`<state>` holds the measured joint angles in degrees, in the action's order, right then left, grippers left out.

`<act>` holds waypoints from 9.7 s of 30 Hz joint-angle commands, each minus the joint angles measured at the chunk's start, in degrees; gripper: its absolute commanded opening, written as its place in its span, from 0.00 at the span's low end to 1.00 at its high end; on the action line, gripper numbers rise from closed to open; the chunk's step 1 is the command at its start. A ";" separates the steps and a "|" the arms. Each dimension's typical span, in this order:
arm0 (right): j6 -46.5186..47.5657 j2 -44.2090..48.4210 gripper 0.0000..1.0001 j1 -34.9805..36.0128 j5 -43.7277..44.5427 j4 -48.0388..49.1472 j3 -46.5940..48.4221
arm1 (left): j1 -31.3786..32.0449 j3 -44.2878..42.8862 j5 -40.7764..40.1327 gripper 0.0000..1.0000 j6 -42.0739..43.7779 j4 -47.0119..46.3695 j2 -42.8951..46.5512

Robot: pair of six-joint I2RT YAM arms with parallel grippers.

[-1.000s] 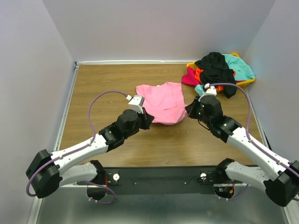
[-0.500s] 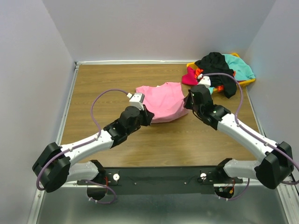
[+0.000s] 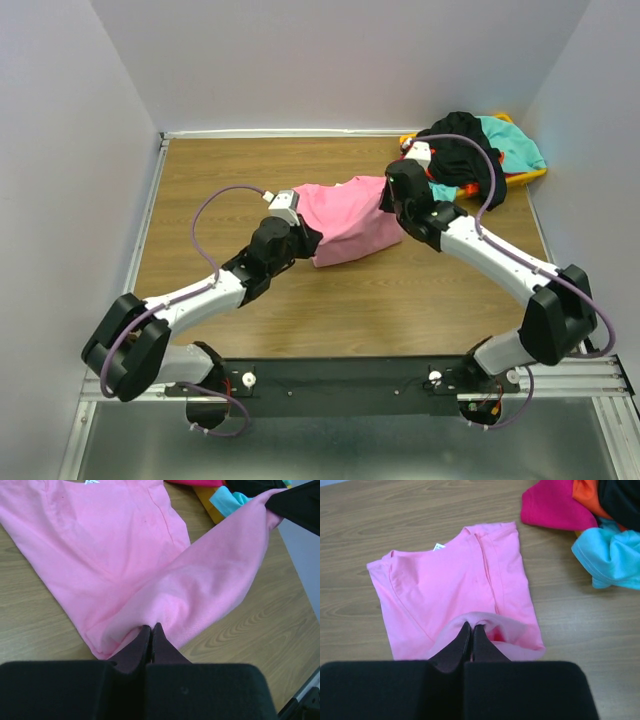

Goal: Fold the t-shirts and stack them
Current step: Fold the tshirt, then neatly place the folded tshirt to the corner, then reset both grippers

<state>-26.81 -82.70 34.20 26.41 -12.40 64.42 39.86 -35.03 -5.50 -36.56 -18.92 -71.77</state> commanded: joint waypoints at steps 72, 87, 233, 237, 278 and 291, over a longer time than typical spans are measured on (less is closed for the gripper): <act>8.70 -30.51 0.81 -8.88 -12.52 4.58 28.84 | -24.21 -32.14 8.65 0.88 10.72 0.73 -29.49; 4.83 -26.89 0.79 -5.19 -36.87 19.35 10.81 | -24.21 -13.85 19.63 0.88 7.64 -13.95 -27.98; 8.00 -5.02 0.86 -14.51 -29.40 16.89 -7.73 | -47.50 -67.89 -22.89 0.00 45.61 29.20 -56.99; 7.82 -5.11 0.86 -14.51 -29.93 16.89 -7.73 | -48.73 -69.83 -23.16 0.00 44.82 29.55 -57.78; 8.09 0.16 0.90 -14.51 -26.68 17.85 -10.72 | -27.56 -38.92 -22.21 0.98 25.14 16.93 -11.14; 5.54 5.88 0.90 -14.51 -19.39 20.75 -17.49 | -16.75 -11.65 -15.33 0.99 21.52 4.06 10.76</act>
<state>-19.90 -79.00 20.12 3.55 6.09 49.12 21.71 -48.88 -23.18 -14.28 -10.28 -63.66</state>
